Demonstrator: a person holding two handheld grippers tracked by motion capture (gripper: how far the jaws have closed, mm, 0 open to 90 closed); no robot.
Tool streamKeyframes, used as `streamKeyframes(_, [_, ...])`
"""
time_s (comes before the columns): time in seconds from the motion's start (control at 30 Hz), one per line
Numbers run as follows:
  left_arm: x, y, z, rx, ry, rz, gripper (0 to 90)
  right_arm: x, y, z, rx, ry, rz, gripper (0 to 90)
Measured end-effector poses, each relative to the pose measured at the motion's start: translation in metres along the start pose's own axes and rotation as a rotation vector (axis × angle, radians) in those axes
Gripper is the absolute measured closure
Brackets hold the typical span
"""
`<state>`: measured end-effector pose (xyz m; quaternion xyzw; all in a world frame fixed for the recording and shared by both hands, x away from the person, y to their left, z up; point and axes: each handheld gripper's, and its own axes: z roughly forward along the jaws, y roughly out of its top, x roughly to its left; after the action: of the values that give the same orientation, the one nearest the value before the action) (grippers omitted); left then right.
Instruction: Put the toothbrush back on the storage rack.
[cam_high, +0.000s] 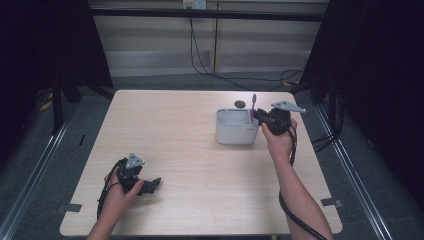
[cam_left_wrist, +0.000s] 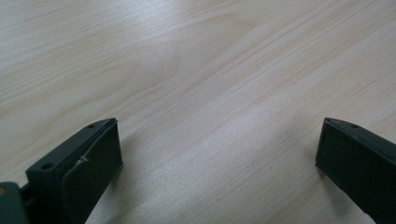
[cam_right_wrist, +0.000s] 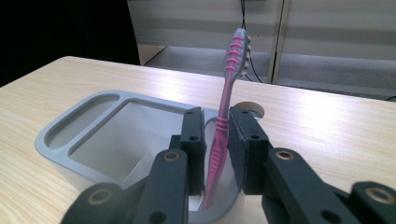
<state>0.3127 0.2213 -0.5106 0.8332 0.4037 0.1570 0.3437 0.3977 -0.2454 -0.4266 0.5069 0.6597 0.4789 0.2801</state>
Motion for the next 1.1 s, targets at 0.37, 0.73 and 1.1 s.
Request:
streamKeyframes(0.37, [0.0,0.0,0.0,0.0,0.0,0.0,0.0,0.003,0.003,-0.005,0.012,0.001,0.007,55.2])
streamKeyframes(0.73, [0.0,0.0,0.0,0.0,0.0,0.0,0.0,0.009,0.006,-0.008,0.025,0.021,-0.01,39.1])
streamKeyframes(1.1, [0.0,0.0,0.0,0.0,0.0,-0.001,0.0,0.012,0.005,-0.013,0.069,0.041,-0.029,32.4])
